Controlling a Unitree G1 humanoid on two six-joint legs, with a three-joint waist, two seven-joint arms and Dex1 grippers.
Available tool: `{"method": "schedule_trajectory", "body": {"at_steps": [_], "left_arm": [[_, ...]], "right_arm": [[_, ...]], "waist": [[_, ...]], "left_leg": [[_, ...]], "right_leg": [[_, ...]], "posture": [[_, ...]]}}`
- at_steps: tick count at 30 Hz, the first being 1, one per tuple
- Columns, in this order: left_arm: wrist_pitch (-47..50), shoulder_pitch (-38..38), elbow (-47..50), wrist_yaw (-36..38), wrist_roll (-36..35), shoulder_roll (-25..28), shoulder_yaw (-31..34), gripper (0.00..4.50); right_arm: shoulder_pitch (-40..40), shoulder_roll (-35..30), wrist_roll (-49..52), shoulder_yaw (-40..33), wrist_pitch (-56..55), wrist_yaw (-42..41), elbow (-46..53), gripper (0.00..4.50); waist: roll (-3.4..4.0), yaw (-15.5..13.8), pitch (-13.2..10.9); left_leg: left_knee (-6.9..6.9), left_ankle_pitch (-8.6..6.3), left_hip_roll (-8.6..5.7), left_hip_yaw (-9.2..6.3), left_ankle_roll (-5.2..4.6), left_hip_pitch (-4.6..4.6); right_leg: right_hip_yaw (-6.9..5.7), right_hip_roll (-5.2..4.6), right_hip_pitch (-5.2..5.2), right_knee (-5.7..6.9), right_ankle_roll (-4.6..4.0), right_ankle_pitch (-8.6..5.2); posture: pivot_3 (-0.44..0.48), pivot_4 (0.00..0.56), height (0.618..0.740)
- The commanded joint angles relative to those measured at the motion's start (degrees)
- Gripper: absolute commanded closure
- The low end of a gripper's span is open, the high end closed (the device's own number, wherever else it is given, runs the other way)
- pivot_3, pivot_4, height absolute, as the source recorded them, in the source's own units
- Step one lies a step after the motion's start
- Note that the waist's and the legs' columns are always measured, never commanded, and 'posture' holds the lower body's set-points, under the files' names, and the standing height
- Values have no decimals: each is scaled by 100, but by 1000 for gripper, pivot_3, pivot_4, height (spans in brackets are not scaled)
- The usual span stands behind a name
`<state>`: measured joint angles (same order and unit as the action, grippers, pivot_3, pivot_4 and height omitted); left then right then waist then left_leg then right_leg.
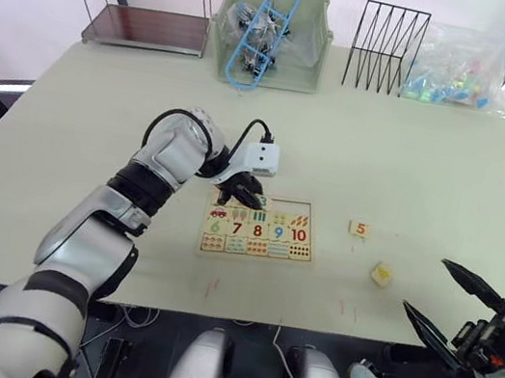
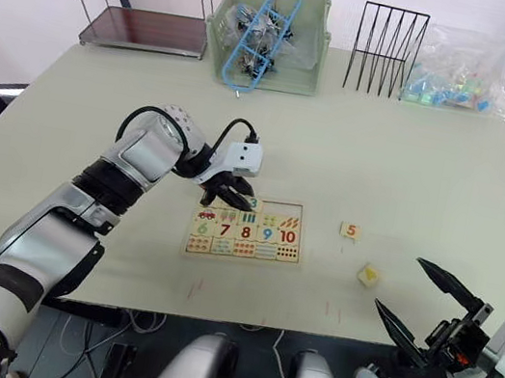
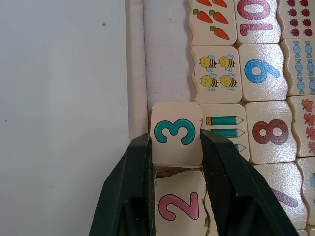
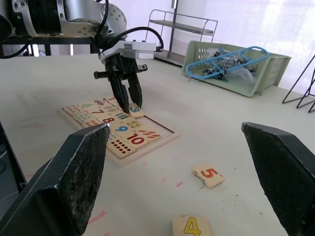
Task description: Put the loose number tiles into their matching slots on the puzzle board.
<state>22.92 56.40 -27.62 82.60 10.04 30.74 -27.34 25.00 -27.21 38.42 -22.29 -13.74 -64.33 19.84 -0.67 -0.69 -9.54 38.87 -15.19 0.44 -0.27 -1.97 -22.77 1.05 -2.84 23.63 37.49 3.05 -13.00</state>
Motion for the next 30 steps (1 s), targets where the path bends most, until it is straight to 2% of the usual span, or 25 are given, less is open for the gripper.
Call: {"method": "schedule_trajectory", "body": {"at_steps": [1, 16, 17, 18, 19, 22, 23, 30], "left_arm": [[29, 71, 155, 74, 38, 53, -34, 3581], [-80, 69, 102, -1, 84, 40, -25, 3581], [-55, 69, 111, 10, 75, 39, -18, 2550], [-45, 68, 120, 16, 71, 40, -15, 2267], [-15, 71, 132, 29, 61, 42, -8, 1684], [105, 96, 169, 82, 23, 54, 17, 331], [124, 114, 174, 94, 16, 62, 27, 65], [456, 303, 237, 266, -183, 76, 186, 65]], "right_arm": [[-7, -54, 41, -2, 16, 50, 185, 0], [9, -42, 73, -24, -55, -70, 39, 0], [10, -43, 74, -24, -56, -73, 37, 0], [11, -44, 77, -25, -57, -78, 34, 0], [11, -45, 77, -24, -59, -79, 32, 0], [4, -45, 74, -12, -66, -87, 17, 0], [-8, -46, 71, -3, -66, -89, 6, 0], [-87, -55, 57, 32, -55, -107, -52, 0]], "waist": [[0, 1, 0], [0, 0, 0], [0, 0, 0], [0, 0, 0], [0, 0, 0], [0, 1, 0], [0, 1, 0], [0, -1, 0]], "left_leg": [[0, 0, 0, 0, 0, 0], [0, 0, 0, 1, 0, 0], [0, 0, 0, 1, 0, 0], [0, 0, 0, 1, 0, 0], [0, 0, 0, 1, 0, 1], [0, 0, 0, 1, 0, 1], [0, 0, 0, 1, 0, 1], [1, 0, 0, 1, 0, 0]], "right_leg": [[0, 0, 0, 0, 0, 0], [0, 0, 0, 1, 0, 0], [1, 0, 0, 1, 0, 0], [1, 0, 0, 1, 0, 0], [1, 0, 0, 1, 0, 0], [0, 0, 0, 2, 0, 0], [0, 0, 0, 2, 0, 0], [0, 0, 0, 2, 0, 0]], "posture": [[0, 150, 740], [0, 150, 740], [0, 150, 740], [0, 150, 740], [0, 150, 740], [0, 150, 740], [0, 150, 740], [0, 150, 740]]}}
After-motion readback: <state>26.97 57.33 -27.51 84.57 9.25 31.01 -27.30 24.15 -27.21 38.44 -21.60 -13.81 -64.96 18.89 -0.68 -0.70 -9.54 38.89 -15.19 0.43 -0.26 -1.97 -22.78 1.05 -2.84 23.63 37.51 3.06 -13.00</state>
